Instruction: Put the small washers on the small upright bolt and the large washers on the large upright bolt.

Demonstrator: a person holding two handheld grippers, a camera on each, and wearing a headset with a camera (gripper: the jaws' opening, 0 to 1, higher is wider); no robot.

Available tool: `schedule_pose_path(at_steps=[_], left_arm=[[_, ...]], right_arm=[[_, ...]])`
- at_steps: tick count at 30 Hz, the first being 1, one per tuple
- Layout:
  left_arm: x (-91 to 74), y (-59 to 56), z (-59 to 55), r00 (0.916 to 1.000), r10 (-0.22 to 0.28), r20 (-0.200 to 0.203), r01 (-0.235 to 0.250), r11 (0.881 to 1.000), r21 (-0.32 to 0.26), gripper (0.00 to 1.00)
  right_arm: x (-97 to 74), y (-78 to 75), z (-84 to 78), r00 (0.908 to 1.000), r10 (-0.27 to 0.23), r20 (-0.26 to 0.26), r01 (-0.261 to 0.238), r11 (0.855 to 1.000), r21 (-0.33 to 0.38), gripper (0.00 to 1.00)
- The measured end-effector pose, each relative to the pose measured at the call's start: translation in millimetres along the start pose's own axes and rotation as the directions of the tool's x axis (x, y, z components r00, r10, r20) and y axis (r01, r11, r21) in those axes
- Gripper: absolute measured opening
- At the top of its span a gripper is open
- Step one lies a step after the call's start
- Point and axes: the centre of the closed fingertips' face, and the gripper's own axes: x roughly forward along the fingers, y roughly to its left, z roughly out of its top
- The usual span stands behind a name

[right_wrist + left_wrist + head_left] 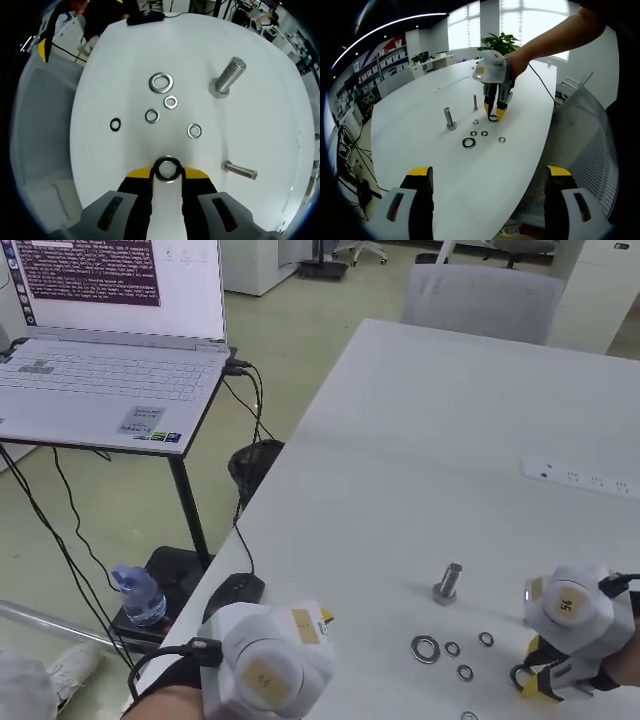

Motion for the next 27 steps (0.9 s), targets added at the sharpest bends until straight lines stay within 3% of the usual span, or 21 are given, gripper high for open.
schedule_pose_path(at_steps=[16,27], left_arm=[[-0.1,2.0,-6.1,0.9996,0.007,-0.027,-0.007,1.0,0.002,0.91],[-1.6,7.4,-1.1,0.9997,0.017,-0.017,-0.017,1.0,-0.001,0.9]], right_arm=[[-25.4,-4.4,5.7,1.0,0.007,-0.001,-0.007,0.999,0.036,0.21],[-49.2,-13.9,18.8,1.0,-0.005,-0.002,0.006,0.999,0.04,0.21]])
